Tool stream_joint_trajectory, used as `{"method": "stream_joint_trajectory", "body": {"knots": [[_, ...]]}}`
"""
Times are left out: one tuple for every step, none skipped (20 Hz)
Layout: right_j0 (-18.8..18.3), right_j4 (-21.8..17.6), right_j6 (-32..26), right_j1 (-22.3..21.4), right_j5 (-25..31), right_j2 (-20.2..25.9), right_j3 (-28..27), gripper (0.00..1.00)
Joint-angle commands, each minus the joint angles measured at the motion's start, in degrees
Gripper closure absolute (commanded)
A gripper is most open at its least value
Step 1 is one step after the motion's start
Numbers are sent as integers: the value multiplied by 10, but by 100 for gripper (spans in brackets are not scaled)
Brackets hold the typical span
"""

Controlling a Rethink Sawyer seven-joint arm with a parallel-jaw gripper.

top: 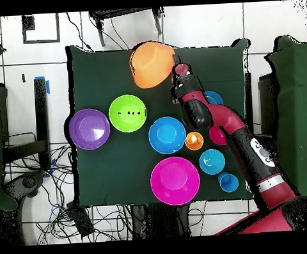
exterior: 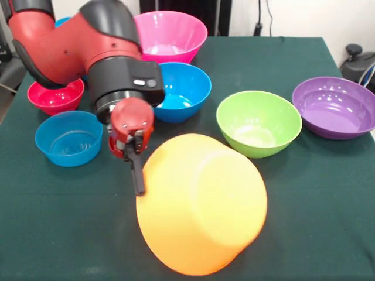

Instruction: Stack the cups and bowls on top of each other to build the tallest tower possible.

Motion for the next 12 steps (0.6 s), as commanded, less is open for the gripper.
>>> {"method": "stream_joint_trajectory", "body": {"knots": [[-23, -94, -210, 119, 186, 34, -39, 100], [-22, -94, -215, 119, 190, 36, -39, 100], [-23, -96, -219, 119, 193, 36, -41, 100], [-22, -106, -213, 116, 187, 32, -39, 100], [-17, -115, -200, 108, 177, 26, -36, 100], [-13, -125, -187, 100, 168, 20, -33, 100], [-11, -130, -184, 98, 167, 17, -33, 100], [-13, -131, -189, 100, 172, 18, -34, 100], [-14, -130, -195, 102, 179, 18, -35, 100], [-17, -125, -211, 110, 193, 23, -40, 100], [-22, -128, -219, 116, 195, 28, -40, 100], [-24, -132, -222, 119, 196, 30, -40, 100]]}}
